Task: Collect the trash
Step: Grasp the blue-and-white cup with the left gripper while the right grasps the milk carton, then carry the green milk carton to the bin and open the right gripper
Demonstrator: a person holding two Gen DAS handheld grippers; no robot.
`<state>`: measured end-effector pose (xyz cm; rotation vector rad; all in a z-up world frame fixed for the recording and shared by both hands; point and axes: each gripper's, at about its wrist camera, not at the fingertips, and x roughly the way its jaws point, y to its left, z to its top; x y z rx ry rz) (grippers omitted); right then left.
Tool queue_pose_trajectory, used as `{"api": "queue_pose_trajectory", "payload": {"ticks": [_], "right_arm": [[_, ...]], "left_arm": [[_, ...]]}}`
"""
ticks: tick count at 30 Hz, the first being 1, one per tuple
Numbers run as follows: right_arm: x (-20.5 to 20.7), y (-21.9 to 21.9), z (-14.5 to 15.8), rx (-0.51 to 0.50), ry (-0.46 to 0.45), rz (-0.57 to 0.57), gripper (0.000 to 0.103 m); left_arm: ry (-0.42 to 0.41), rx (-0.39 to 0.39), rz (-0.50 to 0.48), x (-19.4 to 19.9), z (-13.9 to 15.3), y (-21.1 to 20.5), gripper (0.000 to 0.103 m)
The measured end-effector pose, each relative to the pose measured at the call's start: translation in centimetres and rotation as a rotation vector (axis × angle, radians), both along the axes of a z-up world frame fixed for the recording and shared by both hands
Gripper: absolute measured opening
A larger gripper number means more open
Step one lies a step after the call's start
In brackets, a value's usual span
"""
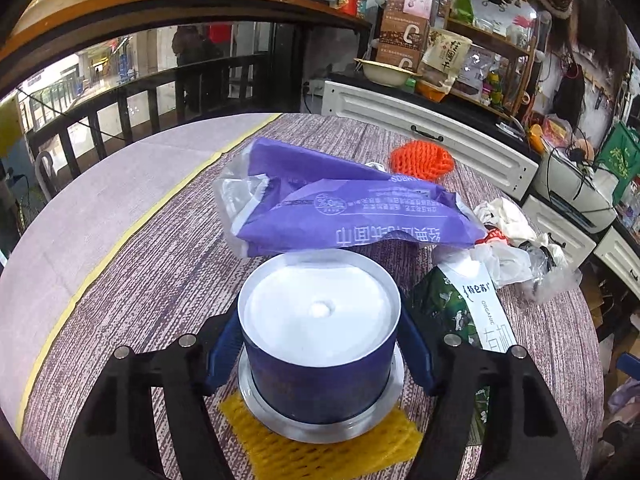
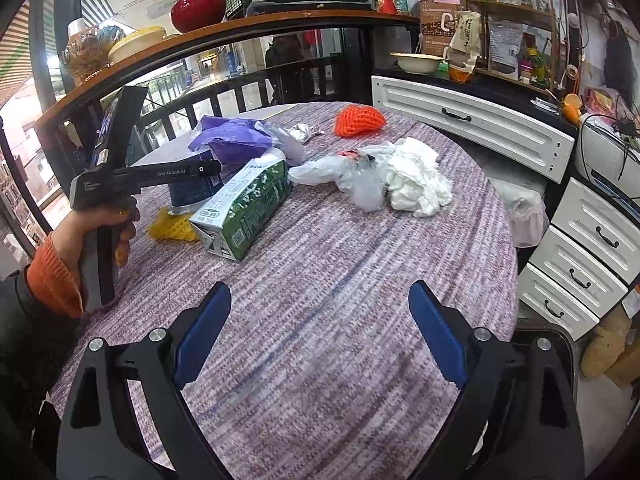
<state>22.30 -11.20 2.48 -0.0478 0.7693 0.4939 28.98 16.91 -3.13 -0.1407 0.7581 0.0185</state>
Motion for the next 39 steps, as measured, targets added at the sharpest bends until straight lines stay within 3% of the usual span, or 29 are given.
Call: {"api": "queue_pose_trajectory", "payload": {"ticks": [13,21,23,27,39], "right_arm": [[5.2,9.6,0.6,0.036,0.087,0.061,0.089],[9.6,14.4,-2.1,-0.095,0.212,-0.035,0.068],[10.4,14.5,-3.0,-0.11,0.241,-0.07,0.068],[10.9,14.8,-3.9,-0.152,0.256,-0.097,0.051],[8.0,10.5,-3.0,-0.062,0.27,-0.039,0.051]], "left_arm": [[-0.122,-0.07,0.04,-5.6,2.9,2.4,0.068],[-0.157,-0.047,0.037,-7.1,3.3,2.1,0.068],[-0.161,-0.046,0.034,-7.3,3.2,2.1,0.068],[-0.157,-0.052,0.029,-7.0,2.9,2.0,0.068],[-0.165,-0.054,-0.005,-8.4,3.1,0.7,0.068]]}}
